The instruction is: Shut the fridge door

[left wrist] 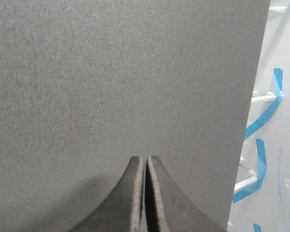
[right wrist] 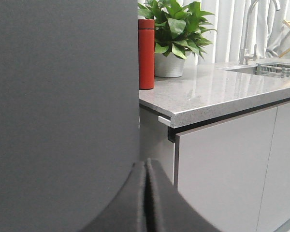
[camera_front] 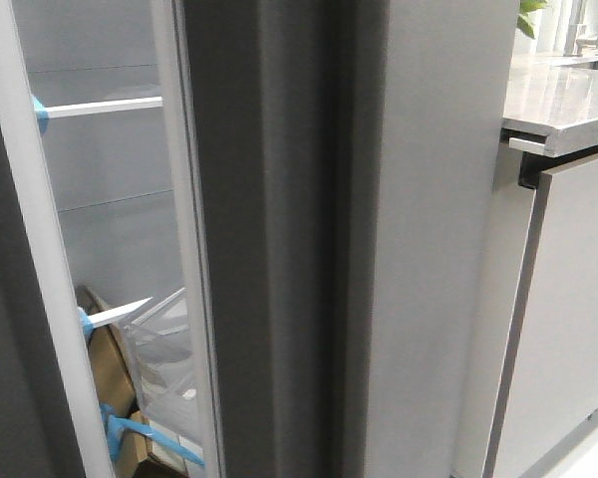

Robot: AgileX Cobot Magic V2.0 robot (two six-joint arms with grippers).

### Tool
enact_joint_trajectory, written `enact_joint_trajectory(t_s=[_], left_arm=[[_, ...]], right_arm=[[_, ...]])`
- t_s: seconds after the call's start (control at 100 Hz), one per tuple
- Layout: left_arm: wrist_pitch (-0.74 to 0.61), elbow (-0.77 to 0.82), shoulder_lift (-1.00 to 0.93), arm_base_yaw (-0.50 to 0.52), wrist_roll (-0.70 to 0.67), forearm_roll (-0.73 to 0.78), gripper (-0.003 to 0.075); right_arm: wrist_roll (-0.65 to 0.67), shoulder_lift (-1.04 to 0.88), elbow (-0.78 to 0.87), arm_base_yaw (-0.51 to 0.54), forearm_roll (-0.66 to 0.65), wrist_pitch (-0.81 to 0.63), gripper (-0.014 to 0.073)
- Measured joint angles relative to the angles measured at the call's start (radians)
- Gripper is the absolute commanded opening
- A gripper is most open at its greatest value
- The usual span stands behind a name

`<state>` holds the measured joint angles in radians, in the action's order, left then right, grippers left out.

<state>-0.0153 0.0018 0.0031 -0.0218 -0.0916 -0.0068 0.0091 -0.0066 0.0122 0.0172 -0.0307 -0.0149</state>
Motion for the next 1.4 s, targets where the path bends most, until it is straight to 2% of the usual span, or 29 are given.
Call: enact_joint_trajectory(t_s=[0.94, 1.07, 1.25, 1.4], left_arm=[[0.0, 0.0, 0.0, 0.0, 0.0, 0.0, -0.0021], [0.0, 0.0, 0.0, 0.0, 0.0, 0.0, -0.0021], [0.0, 0.0, 0.0, 0.0, 0.0, 0.0, -0.0021], [0.0, 0.0, 0.0, 0.0, 0.0, 0.0, -0.0021]], right_arm=[[0.003, 0.0, -0.021, 0.0, 0.0, 0.015, -0.0076], [0.006, 0.07, -0.172, 0.0, 0.0, 0.06, -0.0076], [0.008, 0.262, -0.427, -0.003, 0.002, 0.142, -0.0076], [0.01, 0.383, -0.65, -0.077, 0.031, 0.218, -0.0076]])
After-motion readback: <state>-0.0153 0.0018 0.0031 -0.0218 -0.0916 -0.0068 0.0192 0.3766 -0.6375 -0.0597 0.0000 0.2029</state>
